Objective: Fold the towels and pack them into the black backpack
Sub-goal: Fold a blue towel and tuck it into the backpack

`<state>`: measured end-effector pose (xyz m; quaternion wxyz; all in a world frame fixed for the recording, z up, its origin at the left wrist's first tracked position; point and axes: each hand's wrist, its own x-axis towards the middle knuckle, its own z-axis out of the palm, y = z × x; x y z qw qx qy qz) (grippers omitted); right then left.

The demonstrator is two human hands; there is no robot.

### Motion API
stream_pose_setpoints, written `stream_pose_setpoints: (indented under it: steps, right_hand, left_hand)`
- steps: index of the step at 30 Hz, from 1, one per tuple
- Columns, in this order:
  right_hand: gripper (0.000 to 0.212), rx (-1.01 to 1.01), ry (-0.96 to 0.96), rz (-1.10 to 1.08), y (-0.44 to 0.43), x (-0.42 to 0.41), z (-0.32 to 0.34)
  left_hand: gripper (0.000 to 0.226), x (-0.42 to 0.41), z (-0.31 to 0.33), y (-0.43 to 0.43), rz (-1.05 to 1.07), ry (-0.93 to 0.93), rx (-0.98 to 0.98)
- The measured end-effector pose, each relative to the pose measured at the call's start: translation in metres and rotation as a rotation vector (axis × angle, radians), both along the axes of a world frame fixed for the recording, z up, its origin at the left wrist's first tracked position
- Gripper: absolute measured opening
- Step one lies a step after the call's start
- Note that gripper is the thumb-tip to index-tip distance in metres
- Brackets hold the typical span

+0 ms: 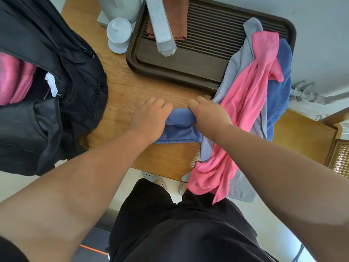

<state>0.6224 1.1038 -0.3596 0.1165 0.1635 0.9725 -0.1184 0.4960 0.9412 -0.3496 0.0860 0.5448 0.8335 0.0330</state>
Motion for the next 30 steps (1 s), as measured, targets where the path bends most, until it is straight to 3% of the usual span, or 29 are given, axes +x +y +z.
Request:
stream_pose_setpoints:
  steps: [4,7,9,12,18,22,25,30]
  right_hand:
    - [0.043,-0.002,0.231,0.016,-0.017,0.02,-0.01]
    - [0.056,-0.073,0.241,0.079,-0.026,0.036,-0.013]
    - [0.05,-0.065,0.22,0.133,-0.031,0.044,-0.015]
    - [0.03,0.027,0.22,0.168,-0.034,0.051,-0.017]
    - [0.017,0.185,0.21,0.177,-0.039,0.049,-0.016]
    - [0.049,0.128,0.117,0.246,-0.039,0.045,-0.002]
    - [0.044,0.113,0.151,0.223,-0.04,0.028,0.004]
    - [0.065,0.084,-0.186,0.195,-0.044,0.027,-0.018]
  left_hand:
    - [0.051,0.011,-0.008,-0.021,-0.054,0.043,-0.02]
    - [0.074,0.027,-0.014,-0.042,-0.062,-0.018,-0.106]
    - [0.081,0.039,-0.019,-0.056,-0.069,-0.044,-0.131]
    - [0.083,0.057,-0.027,-0.071,-0.078,-0.078,-0.134]
    - [0.085,0.085,-0.037,-0.081,-0.049,-0.08,-0.179]
    - [0.089,0.09,-0.042,-0.087,-0.074,-0.062,-0.263]
    - [0.088,0.095,-0.039,-0.087,-0.079,-0.091,-0.317]
    - [0.084,0.099,-0.034,-0.087,-0.058,-0.156,-0.304]
